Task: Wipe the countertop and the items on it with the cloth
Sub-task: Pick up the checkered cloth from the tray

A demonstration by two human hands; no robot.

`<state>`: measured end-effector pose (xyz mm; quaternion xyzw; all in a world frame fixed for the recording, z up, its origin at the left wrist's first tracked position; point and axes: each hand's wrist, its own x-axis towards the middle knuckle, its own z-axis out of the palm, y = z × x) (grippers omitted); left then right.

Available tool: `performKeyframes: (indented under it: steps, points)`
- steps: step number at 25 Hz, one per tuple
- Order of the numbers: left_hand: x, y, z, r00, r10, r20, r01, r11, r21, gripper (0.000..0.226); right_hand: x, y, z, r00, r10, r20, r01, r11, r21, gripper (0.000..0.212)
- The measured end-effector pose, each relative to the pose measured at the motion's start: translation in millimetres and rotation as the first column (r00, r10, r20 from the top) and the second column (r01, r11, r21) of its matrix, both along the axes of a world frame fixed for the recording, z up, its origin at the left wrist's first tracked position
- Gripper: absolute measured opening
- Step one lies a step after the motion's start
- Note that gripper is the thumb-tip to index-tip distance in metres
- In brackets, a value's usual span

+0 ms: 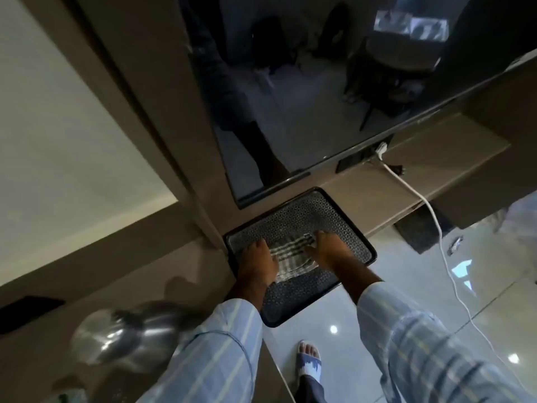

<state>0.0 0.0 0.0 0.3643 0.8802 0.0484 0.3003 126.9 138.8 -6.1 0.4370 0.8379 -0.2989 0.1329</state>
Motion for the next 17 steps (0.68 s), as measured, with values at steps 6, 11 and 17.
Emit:
performKeyframes:
  steps: [6,11,17]
  points:
    - [-10.2,16.9,-24.0,0.990,0.055,-0.128,-0.061,0.997,-0.044,0.041,-17.2,11.2,-32.6,0.980,-0.187,-0.069,0.177,0.974,-0.138,0.050]
    - [-10.3,14.2,19.6,0.981,0.180,0.071,-0.187,0.978,0.096,0.036,-14.2,12.6,7.6,0.953,-0.301,-0.044,0.275,0.913,-0.300,0.039]
    - [16.0,-18.4,139.4,0.860,0.329,0.390,-0.493,0.731,0.471,0.017,28.0,-46.7,144.1,0.751,-0.464,-0.469,0.238,0.854,-0.463,0.045]
